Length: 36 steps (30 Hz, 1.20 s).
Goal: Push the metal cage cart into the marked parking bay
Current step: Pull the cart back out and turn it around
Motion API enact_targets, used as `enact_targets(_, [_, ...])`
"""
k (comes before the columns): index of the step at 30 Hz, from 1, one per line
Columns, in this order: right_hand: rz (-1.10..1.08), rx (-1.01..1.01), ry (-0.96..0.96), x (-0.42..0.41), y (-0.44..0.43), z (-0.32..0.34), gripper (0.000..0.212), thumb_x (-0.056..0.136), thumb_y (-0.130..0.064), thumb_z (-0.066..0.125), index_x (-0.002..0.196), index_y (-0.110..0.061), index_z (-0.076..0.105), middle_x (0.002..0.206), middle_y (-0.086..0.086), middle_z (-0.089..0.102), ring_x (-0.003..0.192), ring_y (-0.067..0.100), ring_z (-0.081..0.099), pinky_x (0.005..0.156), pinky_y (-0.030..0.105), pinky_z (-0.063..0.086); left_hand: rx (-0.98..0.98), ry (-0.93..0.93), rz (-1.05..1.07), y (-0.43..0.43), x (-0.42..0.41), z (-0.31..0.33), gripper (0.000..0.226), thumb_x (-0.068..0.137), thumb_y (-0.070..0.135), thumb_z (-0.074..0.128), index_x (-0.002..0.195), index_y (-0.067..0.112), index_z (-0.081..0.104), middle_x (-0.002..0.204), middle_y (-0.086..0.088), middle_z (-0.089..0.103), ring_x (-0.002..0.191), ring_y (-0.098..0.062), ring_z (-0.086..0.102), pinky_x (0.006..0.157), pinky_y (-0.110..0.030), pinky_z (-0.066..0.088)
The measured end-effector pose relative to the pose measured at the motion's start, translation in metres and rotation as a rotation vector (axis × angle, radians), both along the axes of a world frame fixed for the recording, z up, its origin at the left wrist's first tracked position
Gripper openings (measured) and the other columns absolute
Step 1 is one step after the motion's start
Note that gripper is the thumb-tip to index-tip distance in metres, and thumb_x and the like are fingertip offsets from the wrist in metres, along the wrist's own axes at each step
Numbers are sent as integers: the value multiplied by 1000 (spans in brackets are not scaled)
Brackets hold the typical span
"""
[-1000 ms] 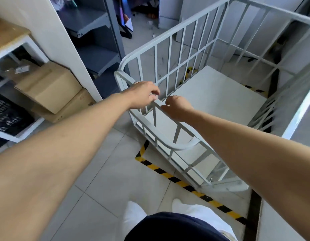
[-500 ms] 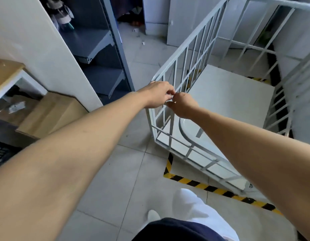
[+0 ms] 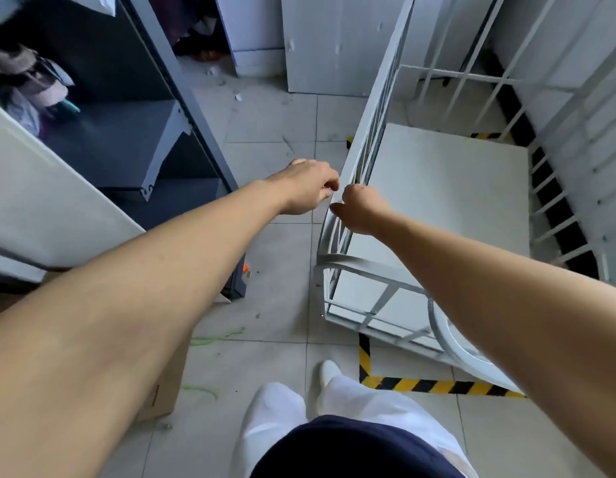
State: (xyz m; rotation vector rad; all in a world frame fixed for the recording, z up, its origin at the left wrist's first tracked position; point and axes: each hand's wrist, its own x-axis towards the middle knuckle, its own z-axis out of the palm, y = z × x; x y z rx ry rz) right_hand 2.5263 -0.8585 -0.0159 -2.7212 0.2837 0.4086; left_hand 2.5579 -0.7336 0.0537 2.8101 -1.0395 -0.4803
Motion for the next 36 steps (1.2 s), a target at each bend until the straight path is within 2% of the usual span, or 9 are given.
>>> enact_targets(6, [-149,7,31,51,8,9,42,98,-37,47,118,-1,57,120,18,62,112,36,58,74,30,38,44,-13,-190,-3,79,0,30,100,16,45,126,11,60,129,-7,59,125,-27,48,106,-33,32])
enact_targets(11, [-338,17,43,79,10,4,38,96,-32,49,111,1,59,116,21,63,108,38,58,72,30,37,73,-64,-435,-20,145,-7,29,99,18,47,124,15,62,126,-5,61,120,-27,52,107,-38,36])
enact_targets(15, [-475,33,89,91,21,-3,38,96,-30,51,114,3,59,117,23,63,110,38,58,80,33,45,131,-116,-638,-34,183,-15,28,98,16,46,122,15,62,125,-6,61,117,-28,55,100,-36,38])
enact_targets(20, [-591,71,163,98,9,-8,41,96,-32,53,120,0,57,121,20,63,112,36,58,85,34,47,226,-137,-816,-73,196,-27,32,99,19,46,129,15,57,132,-7,58,122,-28,53,101,-36,40])
enact_targets(26, [-702,104,137,116,-36,-5,43,97,-36,50,124,-2,53,121,17,62,111,34,58,79,33,45,224,-182,-925,-128,212,-33,33,101,21,44,132,16,54,134,-6,55,123,-27,49,102,-35,35])
enact_targets(30, [-778,136,143,123,-60,-3,44,97,-36,49,125,-2,54,121,18,63,111,34,58,86,36,48,258,-192,-1039,-170,228,-32,33,101,22,45,132,16,53,135,-4,54,125,-27,48,106,-33,31])
enact_targets(36, [-934,202,141,139,-99,-1,45,98,-35,48,131,-4,50,131,16,57,121,32,53,94,37,47,297,-214,-1268,-243,248,-38,33,101,25,45,132,18,53,133,-4,54,125,-26,48,110,-33,31])
